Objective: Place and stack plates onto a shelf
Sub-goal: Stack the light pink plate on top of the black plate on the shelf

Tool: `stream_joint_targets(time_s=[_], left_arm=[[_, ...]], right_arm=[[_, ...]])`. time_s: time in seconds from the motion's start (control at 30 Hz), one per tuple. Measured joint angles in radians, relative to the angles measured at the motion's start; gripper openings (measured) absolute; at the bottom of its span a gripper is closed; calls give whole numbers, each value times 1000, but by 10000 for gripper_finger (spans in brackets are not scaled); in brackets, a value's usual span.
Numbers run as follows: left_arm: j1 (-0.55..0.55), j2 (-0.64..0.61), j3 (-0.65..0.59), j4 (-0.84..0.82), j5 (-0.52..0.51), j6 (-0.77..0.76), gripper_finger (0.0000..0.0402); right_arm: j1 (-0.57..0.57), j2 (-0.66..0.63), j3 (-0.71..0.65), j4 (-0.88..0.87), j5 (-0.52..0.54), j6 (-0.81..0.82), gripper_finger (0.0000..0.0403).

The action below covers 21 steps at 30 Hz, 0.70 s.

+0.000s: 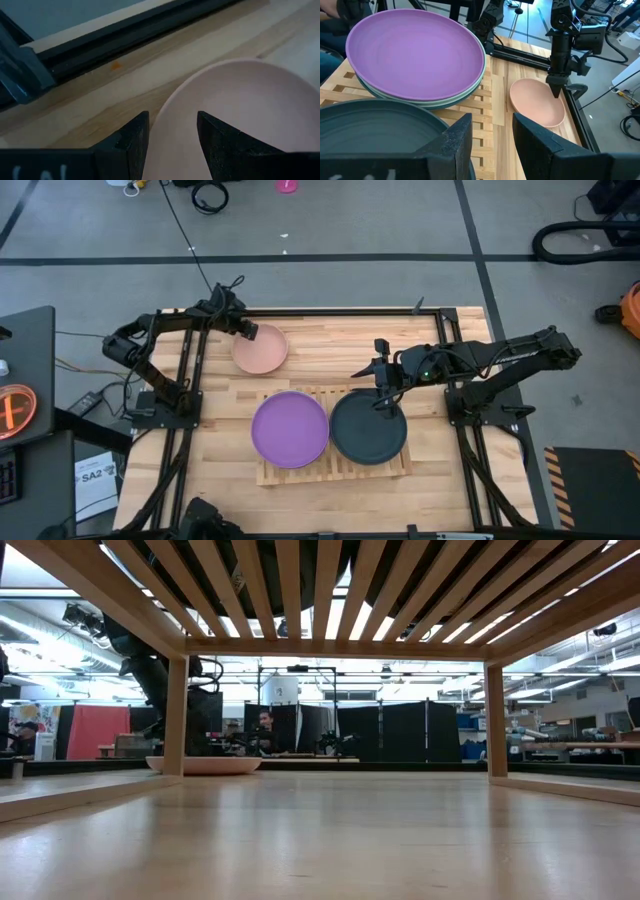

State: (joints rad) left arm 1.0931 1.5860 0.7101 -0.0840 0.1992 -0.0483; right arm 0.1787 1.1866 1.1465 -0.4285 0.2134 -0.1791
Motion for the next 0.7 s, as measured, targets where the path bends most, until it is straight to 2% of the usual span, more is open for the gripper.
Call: stream_joint_targets(time_s=[0.2, 0.43, 0.7], left_arm=[[0, 0, 0, -23, -54, 102, 172], [0, 0, -1, -30, -145, 113, 172], [0, -1, -1, -37, -142, 128, 172]], right_arm=[[0, 0, 0, 0, 0, 0, 146], [0, 0, 0, 0, 0, 0, 146], [0, 0, 0, 0, 0, 0, 146]])
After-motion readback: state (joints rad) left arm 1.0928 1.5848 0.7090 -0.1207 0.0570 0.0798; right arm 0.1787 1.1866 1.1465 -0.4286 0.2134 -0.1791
